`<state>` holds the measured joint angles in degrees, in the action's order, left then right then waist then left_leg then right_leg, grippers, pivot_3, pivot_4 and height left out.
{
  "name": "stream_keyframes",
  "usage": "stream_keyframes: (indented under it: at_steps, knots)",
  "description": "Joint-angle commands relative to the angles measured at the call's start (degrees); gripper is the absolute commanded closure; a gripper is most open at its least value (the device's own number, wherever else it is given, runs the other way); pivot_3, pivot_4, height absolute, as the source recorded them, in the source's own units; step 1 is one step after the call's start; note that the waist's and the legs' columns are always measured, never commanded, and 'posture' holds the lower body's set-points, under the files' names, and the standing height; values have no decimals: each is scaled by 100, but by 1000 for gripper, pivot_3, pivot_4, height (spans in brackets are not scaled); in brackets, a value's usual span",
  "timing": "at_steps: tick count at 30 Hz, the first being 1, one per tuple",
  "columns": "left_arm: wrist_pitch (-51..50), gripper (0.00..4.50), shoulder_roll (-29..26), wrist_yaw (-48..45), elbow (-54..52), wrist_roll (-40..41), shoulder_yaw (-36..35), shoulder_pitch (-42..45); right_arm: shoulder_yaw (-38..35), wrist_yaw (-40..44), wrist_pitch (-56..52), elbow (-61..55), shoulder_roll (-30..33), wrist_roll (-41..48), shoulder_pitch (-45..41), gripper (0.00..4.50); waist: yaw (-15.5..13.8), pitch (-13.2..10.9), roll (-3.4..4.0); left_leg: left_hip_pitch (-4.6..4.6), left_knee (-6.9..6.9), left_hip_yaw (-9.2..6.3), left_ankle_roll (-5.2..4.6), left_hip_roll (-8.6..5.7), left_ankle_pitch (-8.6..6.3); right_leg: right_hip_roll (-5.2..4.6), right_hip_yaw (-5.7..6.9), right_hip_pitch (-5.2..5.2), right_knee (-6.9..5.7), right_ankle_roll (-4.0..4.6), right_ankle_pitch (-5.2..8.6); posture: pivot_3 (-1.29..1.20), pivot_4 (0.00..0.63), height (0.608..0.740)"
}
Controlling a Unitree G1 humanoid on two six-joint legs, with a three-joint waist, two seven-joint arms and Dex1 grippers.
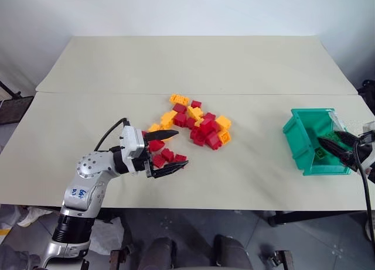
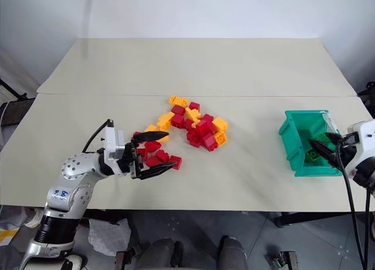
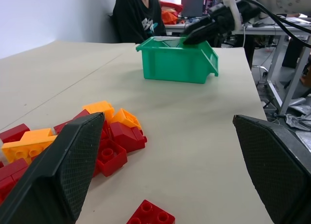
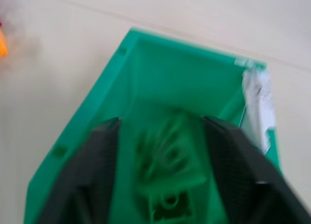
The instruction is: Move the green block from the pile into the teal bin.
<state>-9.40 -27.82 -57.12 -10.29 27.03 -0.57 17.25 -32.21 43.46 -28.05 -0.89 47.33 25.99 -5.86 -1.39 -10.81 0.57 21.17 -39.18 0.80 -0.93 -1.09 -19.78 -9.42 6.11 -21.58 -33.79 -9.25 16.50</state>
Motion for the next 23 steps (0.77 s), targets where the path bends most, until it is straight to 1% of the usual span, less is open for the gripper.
stream_keyframes:
  at_steps: [1,2,3,5,8,10,12,16,19,23]
  knots:
    - [128,0,-107,11,-88,-11,-139,-71,-253,80,308,-28,162,-15,67,368,-11,0,0,1,0,0,0,0,0,0,0,0,0,0,0,0,150,740]
    - [136,0,-131,13,-80,-7,-177,-95,-280,113,440,-20,170,-30,51,96,-10,0,0,1,0,-1,0,-1,0,0,1,0,0,0,0,0,150,740]
    - [152,0,-157,32,-66,-28,-220,-123,-307,114,441,-9,183,20,-13,29,-7,0,0,2,0,-2,0,-1,0,0,1,0,0,0,0,0,150,740]
    - [227,0,-220,21,-44,-60,-294,-202,-305,321,857,-63,147,115,-170,29,-1,-1,2,2,0,-1,0,-1,0,0,1,0,1,0,0,0,150,740]
    - [320,0,-297,158,-36,-175,-379,-307,-229,664,883,-351,70,491,-255,29,5,-2,3,0,0,0,1,1,0,1,1,0,1,0,0,0,150,740]
    - [309,0,-439,138,-60,-144,-519,-485,-63,1041,823,-797,-5,881,-189,29,8,-2,3,0,0,-3,1,2,0,1,2,0,0,0,0,0,150,740]
    - [503,0,-601,58,8,-216,-688,-708,243,1421,833,-1276,-76,1136,-29,29,9,-2,3,-1,2,-7,2,4,0,2,3,0,0,0,0,0,150,740]
    - [802,0,-777,101,169,-250,-1037,-1042,939,2011,1144,-1851,-232,1054,535,29,-20,-3,0,-1,2,-14,4,6,-2,3,7,0,0,0,0,0,150,740]
    - [900,0,-769,191,138,-291,-1101,-1124,1192,2337,1535,-1829,-283,840,853,29,-70,-4,-1,6,0,-20,-2,1,-1,-9,5,2,3,-2,-1,0,150,740]
    - [815,0,-745,356,-87,-213,-1170,-1264,1299,2332,1894,-1609,-484,741,948,29,-63,-4,-2,0,0,-28,-5,-5,-2,-10,3,3,5,-3,-2,0,150,740]
